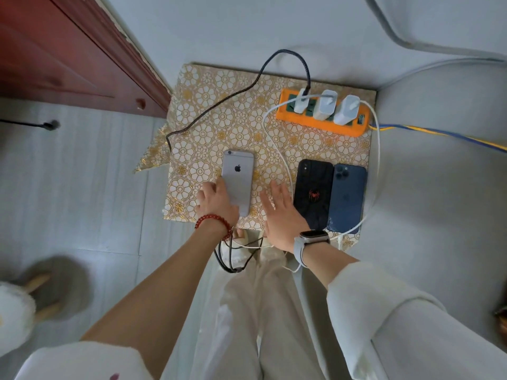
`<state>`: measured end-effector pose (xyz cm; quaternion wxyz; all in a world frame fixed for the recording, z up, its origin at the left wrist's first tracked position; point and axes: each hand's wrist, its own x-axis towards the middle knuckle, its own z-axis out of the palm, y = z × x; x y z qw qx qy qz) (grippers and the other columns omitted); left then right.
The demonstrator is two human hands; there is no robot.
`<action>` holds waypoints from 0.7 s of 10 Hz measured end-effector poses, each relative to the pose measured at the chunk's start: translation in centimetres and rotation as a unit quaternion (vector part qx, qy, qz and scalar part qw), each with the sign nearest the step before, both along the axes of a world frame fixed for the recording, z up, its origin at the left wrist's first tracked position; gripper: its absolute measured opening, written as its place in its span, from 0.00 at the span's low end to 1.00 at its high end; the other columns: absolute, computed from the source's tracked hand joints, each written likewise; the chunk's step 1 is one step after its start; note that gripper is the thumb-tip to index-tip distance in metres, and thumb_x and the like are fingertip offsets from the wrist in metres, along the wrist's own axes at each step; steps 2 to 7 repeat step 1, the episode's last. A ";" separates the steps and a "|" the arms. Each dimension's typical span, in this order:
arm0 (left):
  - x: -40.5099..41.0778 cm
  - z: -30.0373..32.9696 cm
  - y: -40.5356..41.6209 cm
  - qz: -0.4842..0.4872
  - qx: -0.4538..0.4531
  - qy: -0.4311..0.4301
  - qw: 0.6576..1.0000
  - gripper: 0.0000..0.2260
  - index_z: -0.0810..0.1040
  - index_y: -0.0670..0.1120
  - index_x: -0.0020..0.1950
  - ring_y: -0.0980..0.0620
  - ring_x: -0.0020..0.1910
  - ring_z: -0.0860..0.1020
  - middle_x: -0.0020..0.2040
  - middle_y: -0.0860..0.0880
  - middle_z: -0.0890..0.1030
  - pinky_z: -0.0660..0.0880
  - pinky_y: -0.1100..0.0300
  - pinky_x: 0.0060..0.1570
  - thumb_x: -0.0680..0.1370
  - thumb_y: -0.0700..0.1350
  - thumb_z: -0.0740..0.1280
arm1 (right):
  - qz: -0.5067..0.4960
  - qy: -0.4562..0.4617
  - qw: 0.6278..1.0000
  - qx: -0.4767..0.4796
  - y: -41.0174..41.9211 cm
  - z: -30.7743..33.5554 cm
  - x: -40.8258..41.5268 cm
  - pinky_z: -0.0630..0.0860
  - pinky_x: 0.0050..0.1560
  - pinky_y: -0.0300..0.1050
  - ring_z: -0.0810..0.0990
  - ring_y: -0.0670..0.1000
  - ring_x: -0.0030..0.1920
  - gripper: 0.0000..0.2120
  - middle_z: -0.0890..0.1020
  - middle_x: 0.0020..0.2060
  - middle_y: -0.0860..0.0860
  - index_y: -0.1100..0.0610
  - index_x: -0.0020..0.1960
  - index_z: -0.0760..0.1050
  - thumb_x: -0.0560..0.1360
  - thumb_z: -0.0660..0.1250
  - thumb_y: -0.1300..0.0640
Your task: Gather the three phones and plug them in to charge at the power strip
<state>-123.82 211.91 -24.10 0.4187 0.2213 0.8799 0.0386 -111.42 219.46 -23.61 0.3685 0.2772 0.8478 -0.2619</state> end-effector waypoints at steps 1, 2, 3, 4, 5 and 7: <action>-0.9 1.0 0.3 -0.031 -0.011 -0.025 0.999 0.29 0.56 0.43 0.70 0.39 0.65 0.62 0.66 0.40 0.62 0.67 0.47 0.61 0.73 0.44 0.65 | -0.035 0.006 0.999 -0.015 0.5 0.5 -0.4 0.49 0.76 0.53 0.36 0.59 0.75 0.31 0.39 0.75 0.57 0.57 0.75 0.42 0.78 0.54 0.58; -0.9 1.0 0.3 -0.031 -0.011 -0.025 0.999 0.29 0.56 0.43 0.70 0.39 0.65 0.62 0.66 0.40 0.62 0.67 0.47 0.61 0.73 0.44 0.65 | -0.035 0.006 0.999 -0.015 0.5 0.5 -0.4 0.49 0.76 0.53 0.36 0.59 0.75 0.31 0.39 0.75 0.57 0.57 0.75 0.42 0.78 0.54 0.58; -0.9 1.0 0.3 -0.031 -0.011 -0.025 0.999 0.29 0.56 0.43 0.70 0.39 0.65 0.62 0.66 0.40 0.62 0.67 0.47 0.61 0.73 0.44 0.65 | -0.035 0.006 0.999 -0.015 0.5 0.5 -0.4 0.49 0.76 0.53 0.36 0.59 0.75 0.31 0.39 0.75 0.57 0.57 0.75 0.42 0.78 0.54 0.58; -0.9 1.0 0.3 -0.031 -0.011 -0.025 0.999 0.29 0.56 0.43 0.70 0.39 0.65 0.62 0.66 0.40 0.62 0.67 0.47 0.61 0.73 0.44 0.65 | -0.035 0.006 0.999 -0.015 0.5 0.5 -0.4 0.49 0.76 0.53 0.36 0.59 0.75 0.31 0.39 0.75 0.57 0.57 0.75 0.42 0.78 0.54 0.58; -0.9 1.0 0.3 -0.031 -0.011 -0.025 0.999 0.29 0.56 0.43 0.70 0.39 0.65 0.62 0.66 0.40 0.62 0.67 0.47 0.61 0.73 0.44 0.65 | -0.035 0.006 0.999 -0.015 0.5 0.5 -0.4 0.49 0.76 0.53 0.36 0.59 0.75 0.31 0.39 0.75 0.57 0.57 0.75 0.42 0.78 0.54 0.58; -0.9 1.0 0.3 -0.031 -0.011 -0.025 0.999 0.29 0.56 0.43 0.70 0.39 0.65 0.62 0.66 0.40 0.62 0.67 0.47 0.61 0.73 0.44 0.65 | -0.035 0.006 0.999 -0.015 0.5 0.5 -0.4 0.49 0.76 0.53 0.36 0.59 0.75 0.31 0.39 0.75 0.57 0.57 0.75 0.42 0.78 0.54 0.58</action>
